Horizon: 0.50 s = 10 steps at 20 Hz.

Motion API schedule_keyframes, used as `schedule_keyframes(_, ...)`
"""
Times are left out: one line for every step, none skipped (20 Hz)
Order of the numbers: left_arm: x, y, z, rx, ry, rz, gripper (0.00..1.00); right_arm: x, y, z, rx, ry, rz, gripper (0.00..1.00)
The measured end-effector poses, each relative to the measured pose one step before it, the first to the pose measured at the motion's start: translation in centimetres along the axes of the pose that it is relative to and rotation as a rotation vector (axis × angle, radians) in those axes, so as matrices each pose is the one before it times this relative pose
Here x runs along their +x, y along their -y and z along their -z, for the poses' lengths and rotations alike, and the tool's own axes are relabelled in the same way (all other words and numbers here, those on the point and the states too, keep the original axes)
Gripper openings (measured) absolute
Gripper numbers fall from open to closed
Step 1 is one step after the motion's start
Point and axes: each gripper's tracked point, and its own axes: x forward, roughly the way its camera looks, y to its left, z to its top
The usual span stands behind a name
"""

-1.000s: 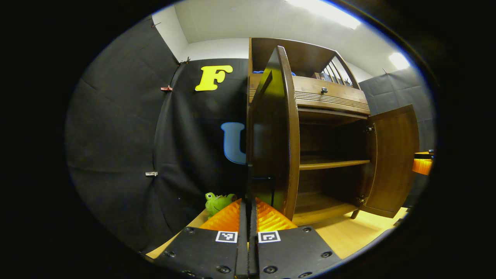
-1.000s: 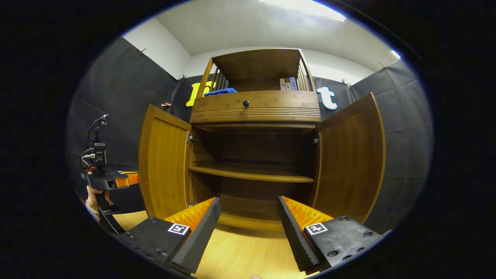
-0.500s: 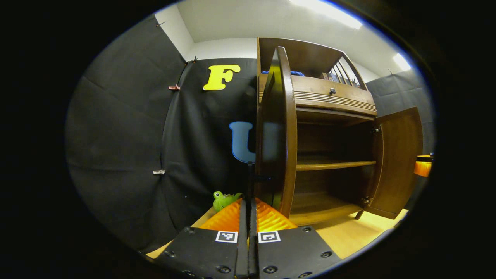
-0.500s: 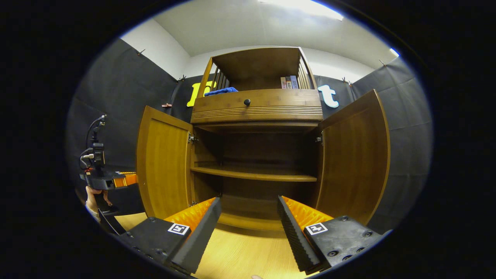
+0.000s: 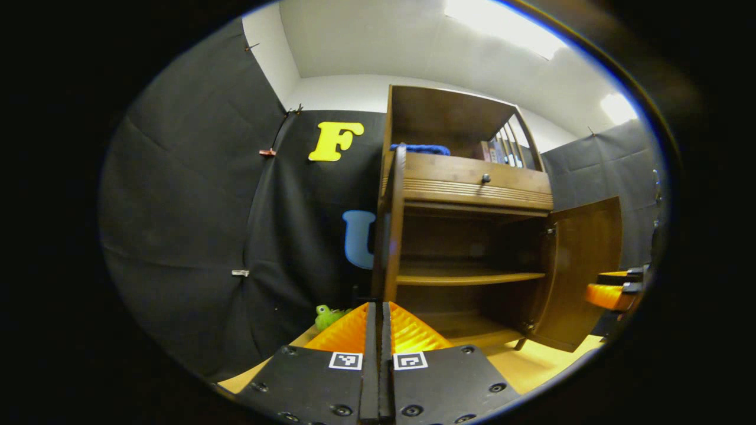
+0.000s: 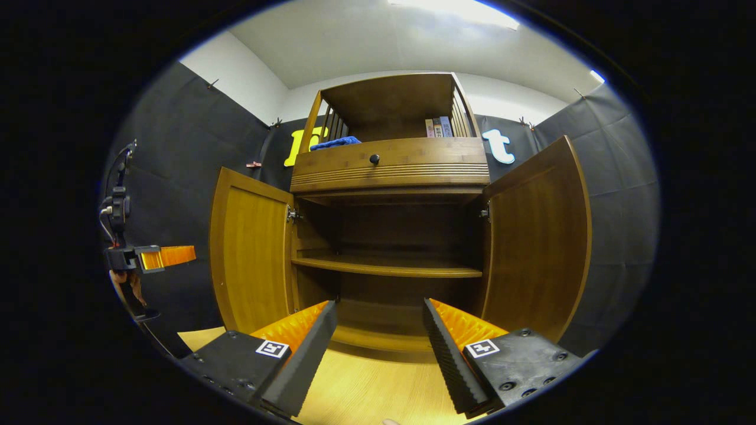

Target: Open the right door of the double-door shoe cabinet with the right hand, and open the left door with the left hand.

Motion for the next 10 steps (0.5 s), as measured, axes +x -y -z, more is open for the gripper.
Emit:
schedule_keyframes(-0.121, 1.742, -0.353, -0.01873, 0.00268, 0.04062, 0.05, -0.068, 0.146, -0.186, -0.00215, 0.00459, 0.00664, 0.93)
schedule_keyframes(0.123, 1.72, -0.151, -0.01798, -0.0032, 0.04462, 0.05, -0.003, 0.125, -0.027, -0.00028, 0.00003, 0.00473, 0.93)
schedule_keyframes(0.288, 1.472, -0.188, -0.01028, -0.00406, 0.03776, 0.05, -0.117, 0.063, -0.037, 0.00239, -0.0022, 0.00131, 0.93)
schedule_keyframes(0.554, 1.035, -0.086, -0.00018, -0.0009, 0.02187, 0.05, -0.124, 0.12, -0.144, 0.00187, -0.00078, 0.00314, 0.93)
schedule_keyframes(0.55, 0.671, -0.24, 0.00488, 0.00274, 0.00773, 0.05, -0.16, 0.271, -0.175, -0.00051, 0.00086, 0.00849, 0.93)
schedule_keyframes(0.454, 0.653, 0.093, 0.00459, -0.00631, 0.01002, 0.06, -0.147, 0.255, -0.253, -0.0031, 0.00125, 0.00916, 0.93)
schedule_keyframes(0.448, 0.727, 0.416, 0.00108, -0.01785, 0.01392, 0.05, -0.191, 0.263, -0.227, -0.00301, 0.00377, 0.00786, 0.93)
schedule_keyframes(0.385, 0.85, 0.413, -0.00094, -0.01431, 0.0175, 0.06, -0.244, 0.16, -0.215, -0.00184, 0.00447, 0.00544, 0.93)
schedule_keyframes(0.363, 0.54, 0.221, 0.00607, -0.0075, 0.00957, 0.1, -0.249, 0.066, -0.27, -0.00236, 0.00476, 0.00184, 0.94)
schedule_keyframes(0.171, 0.104, 0.147, 0.014, -0.00192, -0.00468, 0.14, -0.142, 0.055, -0.106, -0.00392, 0.00395, 0.00195, 0.94)
